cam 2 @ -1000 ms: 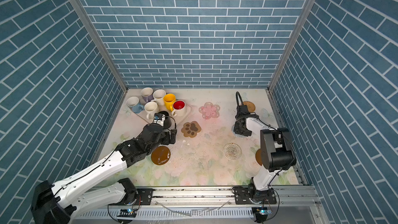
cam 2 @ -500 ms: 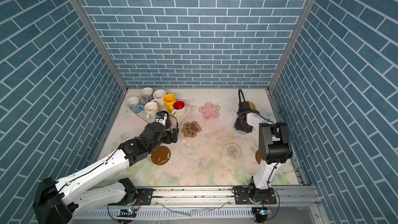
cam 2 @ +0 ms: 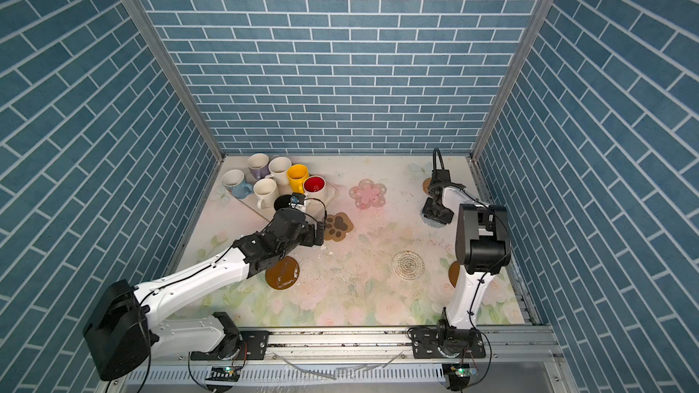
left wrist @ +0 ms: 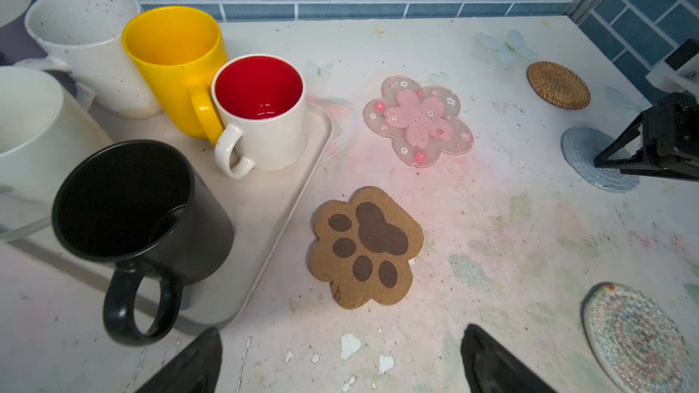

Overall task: Place cups on coasters
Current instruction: Move the coaster to the top-right of the table.

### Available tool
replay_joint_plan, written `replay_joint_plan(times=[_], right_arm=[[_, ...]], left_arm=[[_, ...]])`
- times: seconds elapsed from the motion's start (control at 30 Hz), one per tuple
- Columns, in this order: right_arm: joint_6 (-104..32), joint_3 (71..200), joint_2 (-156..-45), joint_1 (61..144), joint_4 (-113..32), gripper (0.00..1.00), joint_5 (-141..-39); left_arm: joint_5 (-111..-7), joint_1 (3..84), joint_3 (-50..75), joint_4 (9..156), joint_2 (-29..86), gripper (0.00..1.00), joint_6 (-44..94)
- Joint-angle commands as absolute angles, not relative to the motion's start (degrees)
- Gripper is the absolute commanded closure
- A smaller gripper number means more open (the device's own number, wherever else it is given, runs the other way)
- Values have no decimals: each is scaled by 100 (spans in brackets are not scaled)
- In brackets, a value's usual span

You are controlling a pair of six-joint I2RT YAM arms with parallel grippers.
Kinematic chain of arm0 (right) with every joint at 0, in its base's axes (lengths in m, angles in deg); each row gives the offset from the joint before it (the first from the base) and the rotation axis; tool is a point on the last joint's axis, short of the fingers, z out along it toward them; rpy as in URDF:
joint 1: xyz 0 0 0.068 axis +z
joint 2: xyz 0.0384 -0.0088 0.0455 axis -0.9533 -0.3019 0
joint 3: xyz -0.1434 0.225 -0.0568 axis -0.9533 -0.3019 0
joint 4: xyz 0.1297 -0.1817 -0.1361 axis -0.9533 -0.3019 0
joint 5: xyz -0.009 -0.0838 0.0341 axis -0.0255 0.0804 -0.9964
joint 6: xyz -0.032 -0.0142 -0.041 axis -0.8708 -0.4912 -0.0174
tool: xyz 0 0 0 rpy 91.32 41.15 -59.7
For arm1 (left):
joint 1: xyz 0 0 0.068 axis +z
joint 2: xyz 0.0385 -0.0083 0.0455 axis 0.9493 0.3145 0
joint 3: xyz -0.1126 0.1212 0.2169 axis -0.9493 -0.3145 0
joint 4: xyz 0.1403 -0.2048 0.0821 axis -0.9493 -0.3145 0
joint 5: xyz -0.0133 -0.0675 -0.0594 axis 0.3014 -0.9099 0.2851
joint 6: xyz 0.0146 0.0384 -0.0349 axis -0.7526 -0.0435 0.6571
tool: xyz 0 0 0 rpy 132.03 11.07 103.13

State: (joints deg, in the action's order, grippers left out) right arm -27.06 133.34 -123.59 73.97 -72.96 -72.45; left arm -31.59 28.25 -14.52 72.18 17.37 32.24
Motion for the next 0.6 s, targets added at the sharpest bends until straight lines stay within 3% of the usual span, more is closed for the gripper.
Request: replay_joint_plan(times=[0.0, 0.57], right_arm=[[-2739, 13650, -12715, 7243, -7661, 59, -7215], [-2818, 15027, -13609, 7102, -8313, 57, -7027]], left_arm=[[-3229, 2837, -1217, 7509, 1924, 1, 3095], [-3233, 2843, -1130, 7866, 2582, 1, 2856]])
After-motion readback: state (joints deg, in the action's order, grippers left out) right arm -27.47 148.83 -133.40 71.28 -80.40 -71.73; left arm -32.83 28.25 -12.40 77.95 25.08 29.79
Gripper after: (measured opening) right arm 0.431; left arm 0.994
